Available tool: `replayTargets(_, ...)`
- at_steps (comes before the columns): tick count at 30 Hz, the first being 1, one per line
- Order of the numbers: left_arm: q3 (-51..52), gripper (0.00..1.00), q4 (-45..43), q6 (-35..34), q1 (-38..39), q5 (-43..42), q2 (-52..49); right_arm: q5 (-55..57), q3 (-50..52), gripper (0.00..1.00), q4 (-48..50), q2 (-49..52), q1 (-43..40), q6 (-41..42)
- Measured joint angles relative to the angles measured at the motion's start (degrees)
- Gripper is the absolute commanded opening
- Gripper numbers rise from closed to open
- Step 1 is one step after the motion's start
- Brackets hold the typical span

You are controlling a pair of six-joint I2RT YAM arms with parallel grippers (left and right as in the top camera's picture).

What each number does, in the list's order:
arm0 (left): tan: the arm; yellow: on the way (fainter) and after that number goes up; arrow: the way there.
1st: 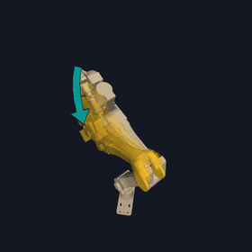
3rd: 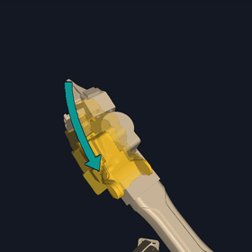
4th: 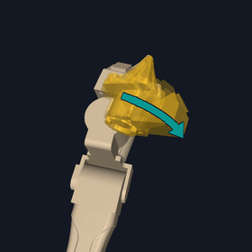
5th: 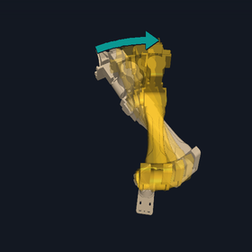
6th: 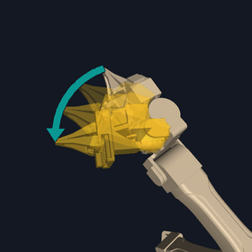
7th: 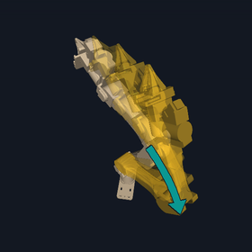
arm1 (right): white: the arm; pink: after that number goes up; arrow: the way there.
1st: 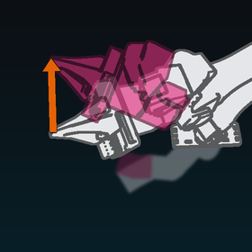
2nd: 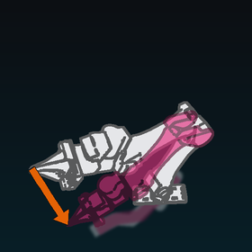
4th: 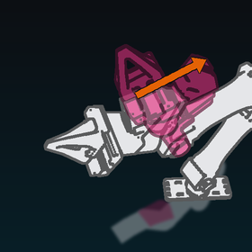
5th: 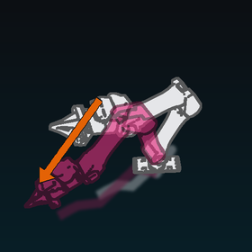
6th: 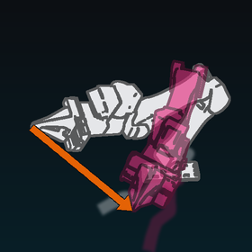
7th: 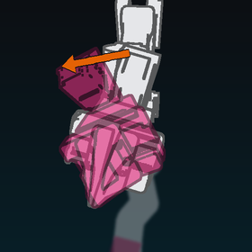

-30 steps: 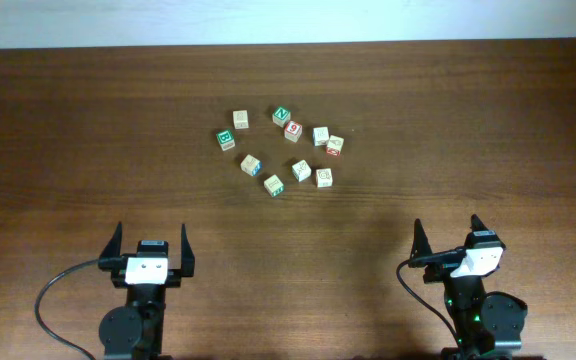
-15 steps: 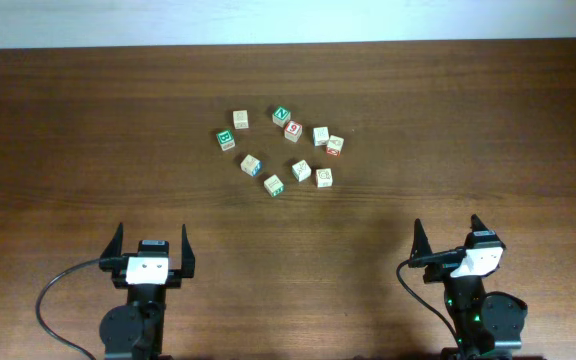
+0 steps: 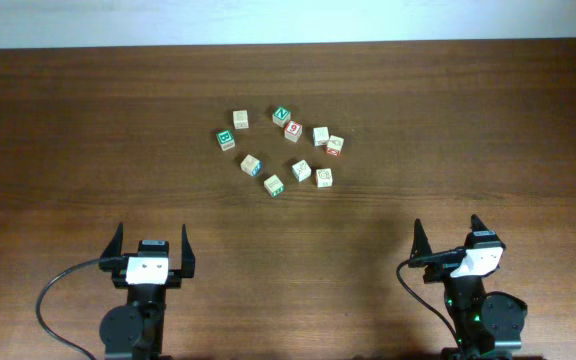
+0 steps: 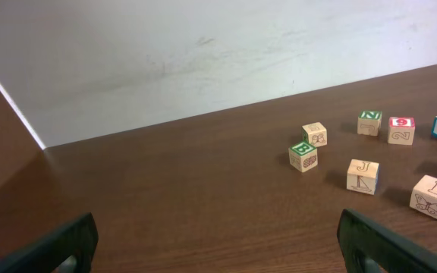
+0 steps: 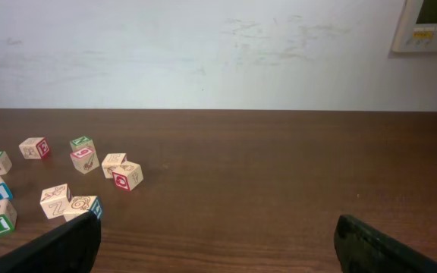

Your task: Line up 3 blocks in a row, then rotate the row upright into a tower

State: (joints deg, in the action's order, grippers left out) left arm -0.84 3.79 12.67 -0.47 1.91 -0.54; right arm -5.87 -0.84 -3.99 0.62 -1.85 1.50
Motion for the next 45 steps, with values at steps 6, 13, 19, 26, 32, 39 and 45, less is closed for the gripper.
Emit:
replayTargets(6,0.0,0.99,0.02,0.02,0.0,-0.04,0.0,0.0,0.0,0.98,-0.02,0.0,0.0,0.0)
replayTargets(13,0.0,0.99,0.83,0.0,0.0,-2.1,-0.04,0.0,0.0,0.98,0.0,0.0,0.0,-0.04)
replayTargets(19,0.0,0.99,0.83,-0.33,0.0,-2.16,-0.04,-0.02,0.0,0.98,2.49,0.0,0.0,-0.07)
replayTargets(26,-3.56,0.99,1.57,-0.9,0.0,-2.58,-3.48,-2.43,-0.22,0.98,2.58,0.52,0.0,-0.2)
replayTargets(32,-8.17,0.99,1.68,-1.18,0.0,-5.7,-10.97,-5.53,-5.44,0.98,2.47,6.36,0.0,-0.26)
replayTargets(39,-28.11,0.99,7.34,-1.57,0.0,-13.64,-34.64,-14.03,-27.71,0.98,-8.2,30.4,-0.02,-0.24)
replayTargets(45,-58.9,0.99,29.44,-1.77,0.0,-24.79,-63.67,-22.56,-57.79,0.98,-35.28,57.05,-0.11,-0.46)
